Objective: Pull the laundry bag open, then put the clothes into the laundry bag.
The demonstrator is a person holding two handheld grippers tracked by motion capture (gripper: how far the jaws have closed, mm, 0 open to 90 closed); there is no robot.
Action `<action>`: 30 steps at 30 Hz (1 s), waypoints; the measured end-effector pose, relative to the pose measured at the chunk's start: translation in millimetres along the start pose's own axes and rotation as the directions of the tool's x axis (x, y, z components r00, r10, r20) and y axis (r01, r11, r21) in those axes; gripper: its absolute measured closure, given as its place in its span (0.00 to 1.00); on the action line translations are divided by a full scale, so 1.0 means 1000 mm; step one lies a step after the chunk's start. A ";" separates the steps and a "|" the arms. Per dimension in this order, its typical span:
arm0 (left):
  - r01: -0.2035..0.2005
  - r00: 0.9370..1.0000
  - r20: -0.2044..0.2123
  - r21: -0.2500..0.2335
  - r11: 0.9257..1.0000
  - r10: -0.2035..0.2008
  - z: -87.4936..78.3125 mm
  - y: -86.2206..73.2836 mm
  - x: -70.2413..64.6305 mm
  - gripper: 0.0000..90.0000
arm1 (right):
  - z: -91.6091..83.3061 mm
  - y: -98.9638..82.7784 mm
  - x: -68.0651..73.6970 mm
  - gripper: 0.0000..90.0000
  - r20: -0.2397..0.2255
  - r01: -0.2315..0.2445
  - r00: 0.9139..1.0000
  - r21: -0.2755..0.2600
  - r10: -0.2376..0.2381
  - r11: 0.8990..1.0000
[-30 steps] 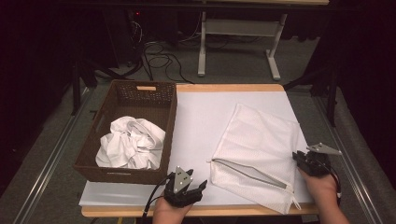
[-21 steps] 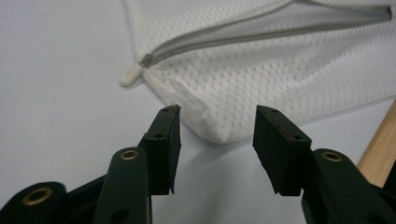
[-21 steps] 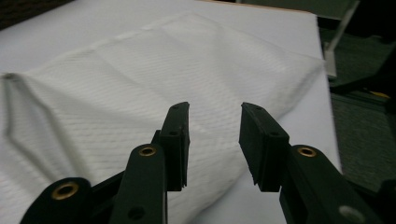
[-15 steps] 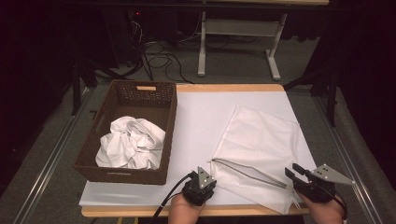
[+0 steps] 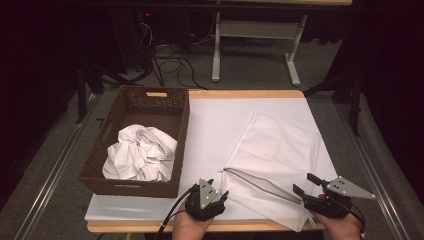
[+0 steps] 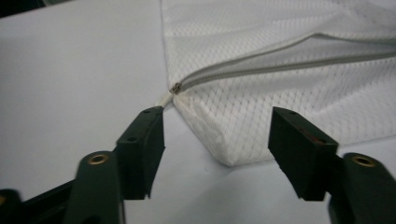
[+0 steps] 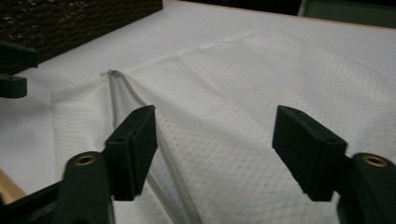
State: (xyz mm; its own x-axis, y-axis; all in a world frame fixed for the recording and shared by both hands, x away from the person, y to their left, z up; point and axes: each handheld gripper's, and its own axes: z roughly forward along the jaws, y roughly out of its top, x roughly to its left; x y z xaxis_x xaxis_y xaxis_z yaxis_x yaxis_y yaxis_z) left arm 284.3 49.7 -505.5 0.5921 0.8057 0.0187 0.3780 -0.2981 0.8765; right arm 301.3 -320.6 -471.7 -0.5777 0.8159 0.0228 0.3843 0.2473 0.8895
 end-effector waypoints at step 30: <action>0.019 0.998 -0.049 -0.118 0.993 -0.025 -0.084 0.040 0.040 0.00 | 0.002 -0.002 0.010 0.01 -0.055 0.005 0.998 -0.031 -0.007 1.000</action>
State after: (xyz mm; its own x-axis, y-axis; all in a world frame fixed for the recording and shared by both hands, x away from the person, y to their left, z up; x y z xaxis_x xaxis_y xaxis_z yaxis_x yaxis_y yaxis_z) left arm 263.5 112.8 -428.9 0.5467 0.8371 0.0201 0.3030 -0.2201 0.9272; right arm 296.0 -312.1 -473.7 -0.6187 0.7845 0.0419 0.3593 0.2351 0.9031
